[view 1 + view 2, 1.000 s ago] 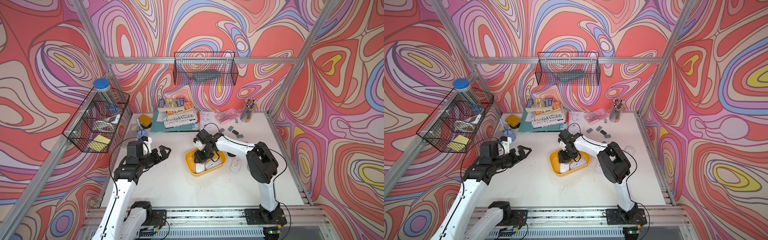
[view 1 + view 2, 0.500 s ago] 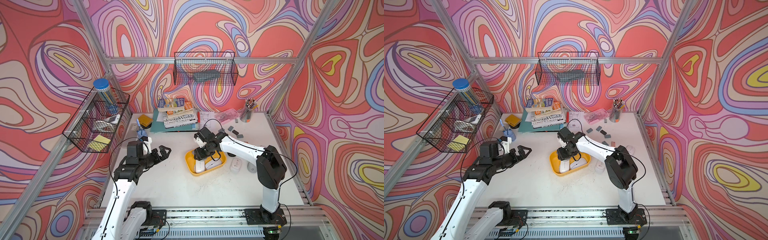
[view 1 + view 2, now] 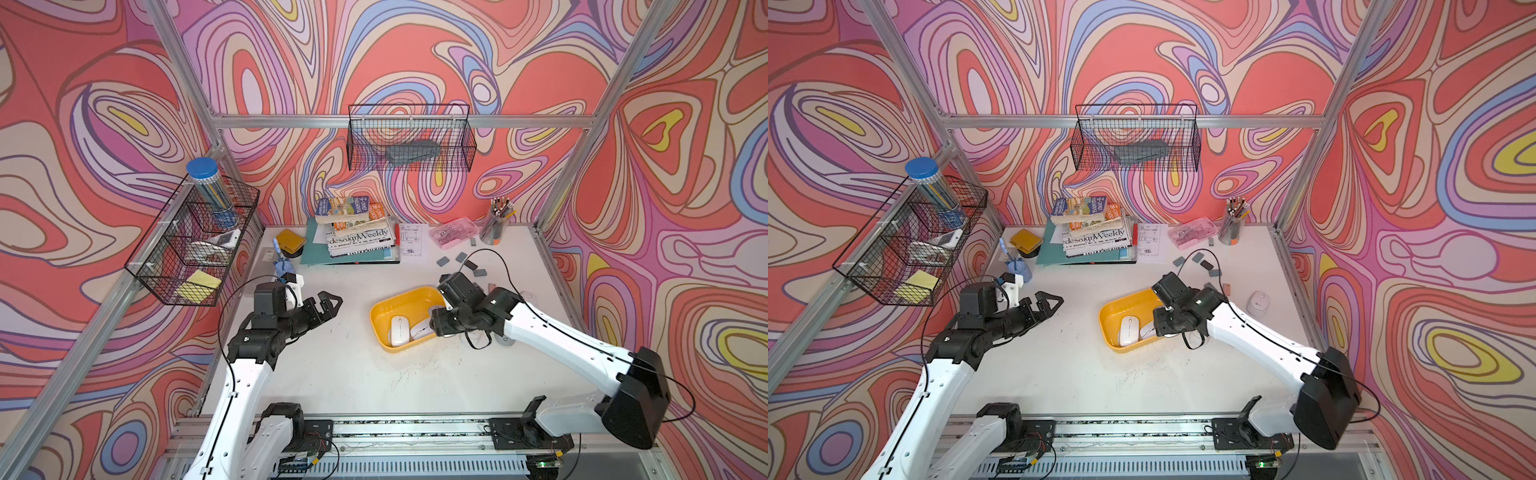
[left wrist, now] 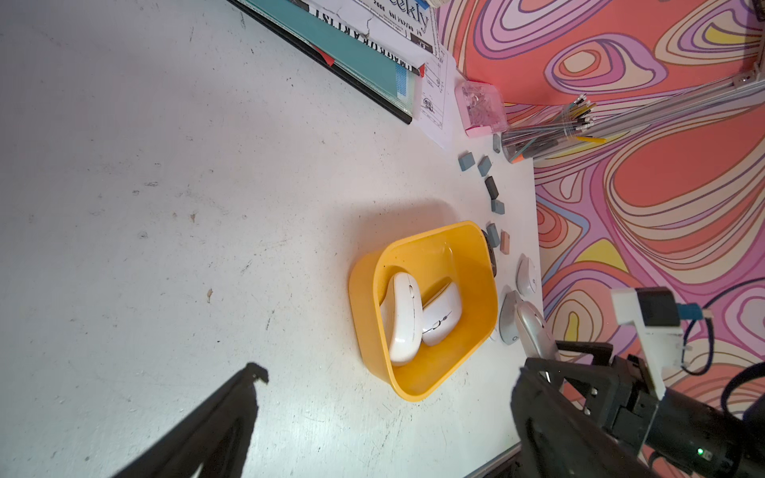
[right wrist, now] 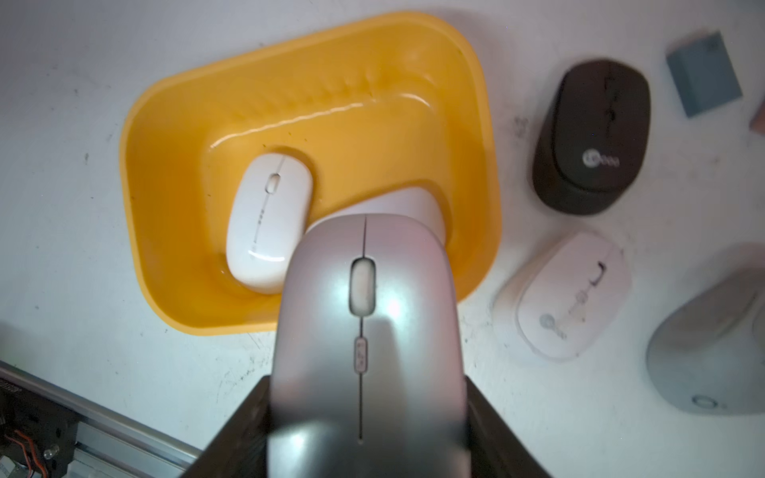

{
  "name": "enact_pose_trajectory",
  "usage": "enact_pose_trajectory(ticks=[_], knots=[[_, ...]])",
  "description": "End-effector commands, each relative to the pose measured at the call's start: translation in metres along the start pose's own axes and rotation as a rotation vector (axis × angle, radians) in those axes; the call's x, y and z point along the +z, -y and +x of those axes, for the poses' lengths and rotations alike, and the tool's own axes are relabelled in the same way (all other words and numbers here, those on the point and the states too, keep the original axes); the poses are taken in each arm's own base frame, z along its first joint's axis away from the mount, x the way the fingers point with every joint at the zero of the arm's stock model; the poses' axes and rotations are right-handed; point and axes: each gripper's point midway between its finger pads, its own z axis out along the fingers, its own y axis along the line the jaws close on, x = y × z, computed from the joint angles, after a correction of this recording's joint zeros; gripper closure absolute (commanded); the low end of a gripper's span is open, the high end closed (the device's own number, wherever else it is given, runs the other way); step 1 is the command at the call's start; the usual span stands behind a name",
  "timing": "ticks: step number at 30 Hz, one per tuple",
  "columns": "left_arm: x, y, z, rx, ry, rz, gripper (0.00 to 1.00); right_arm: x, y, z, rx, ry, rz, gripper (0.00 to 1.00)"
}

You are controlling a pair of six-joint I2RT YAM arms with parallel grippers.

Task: Take out the mouse from the storage box
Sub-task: Place the mouse at the center of the board.

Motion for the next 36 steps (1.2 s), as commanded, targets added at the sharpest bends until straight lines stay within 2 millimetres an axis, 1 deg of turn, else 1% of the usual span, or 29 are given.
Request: enact_pose_trajectory(ticks=[1,3,7,10,14,19,23,25,29,31,32,33,34,36], knots=[[0.0,0.003,0.001,0.013,0.003,0.02,0.01,0.012,0.025,0.045,0.147,-0.091,0.065,0.44],[0.0,0.002,0.001,0.014,0.007,0.018,0.01,0.02,0.029,0.062,0.184,-0.122,0.065,0.45],[0.0,0.002,0.001,0.013,0.005,0.016,0.01,0.037,0.038,0.084,0.213,-0.167,0.102,0.45],[0.0,0.002,0.001,0.013,0.005,0.016,0.01,0.047,0.043,0.089,0.224,-0.169,0.122,0.44],[0.001,0.001,0.002,0.009,0.001,0.013,0.01,0.062,0.045,0.095,0.224,-0.195,0.134,0.44],[0.0,0.0,0.003,0.01,0.001,0.011,0.01,0.078,0.041,0.106,0.216,-0.242,0.132,0.44],[0.001,0.0,0.002,0.008,0.0,0.01,0.01,0.084,0.04,0.12,0.205,-0.291,0.141,0.39],[0.002,0.0,0.002,0.008,-0.003,0.011,0.01,0.086,0.041,0.128,0.201,-0.324,0.153,0.35],[0.002,0.0,0.002,0.006,-0.005,0.01,0.01,0.087,0.041,0.138,0.186,-0.357,0.184,0.29],[0.001,0.0,0.002,0.007,-0.002,0.011,0.01,0.084,0.041,0.136,0.171,-0.351,0.211,0.27],[0.002,0.0,0.002,0.007,-0.003,0.01,0.01,0.079,0.039,0.131,0.161,-0.334,0.222,0.26],[0.002,0.0,0.002,0.007,-0.004,0.01,0.01,0.072,0.036,0.125,0.155,-0.306,0.23,0.25],[0.002,0.0,0.003,0.006,-0.006,0.012,0.01,0.061,0.029,0.116,0.146,-0.268,0.227,0.25],[0.003,0.0,0.002,0.007,-0.007,0.013,0.01,0.034,0.012,0.095,0.133,-0.195,0.191,0.25]])
